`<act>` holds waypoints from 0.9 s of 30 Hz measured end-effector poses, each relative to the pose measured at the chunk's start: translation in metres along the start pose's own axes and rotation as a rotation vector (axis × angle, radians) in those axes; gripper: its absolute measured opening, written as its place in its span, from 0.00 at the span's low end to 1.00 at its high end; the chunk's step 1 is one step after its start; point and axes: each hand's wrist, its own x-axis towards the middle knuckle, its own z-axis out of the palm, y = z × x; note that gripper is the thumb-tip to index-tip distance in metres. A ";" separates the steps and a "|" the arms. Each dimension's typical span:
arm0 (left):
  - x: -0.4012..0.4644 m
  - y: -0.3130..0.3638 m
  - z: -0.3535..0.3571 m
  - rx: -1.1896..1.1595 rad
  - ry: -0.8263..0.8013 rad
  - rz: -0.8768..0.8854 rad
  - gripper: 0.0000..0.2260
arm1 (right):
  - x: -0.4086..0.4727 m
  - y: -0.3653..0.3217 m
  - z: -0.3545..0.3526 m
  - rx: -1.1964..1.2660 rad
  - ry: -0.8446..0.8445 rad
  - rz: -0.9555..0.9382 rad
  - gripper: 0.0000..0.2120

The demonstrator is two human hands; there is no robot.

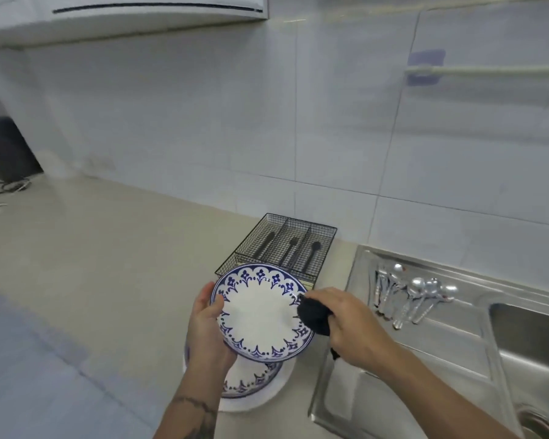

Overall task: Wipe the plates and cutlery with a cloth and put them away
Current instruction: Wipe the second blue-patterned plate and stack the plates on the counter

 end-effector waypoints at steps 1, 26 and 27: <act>0.008 0.004 -0.008 0.003 0.010 -0.010 0.17 | 0.005 -0.005 0.006 0.009 0.003 0.017 0.27; 0.058 0.012 -0.072 0.913 -0.028 0.226 0.25 | -0.004 0.026 0.073 -0.109 -0.023 0.861 0.12; 0.057 0.012 -0.074 0.972 -0.031 0.252 0.26 | -0.006 0.027 0.073 -0.088 -0.055 0.893 0.13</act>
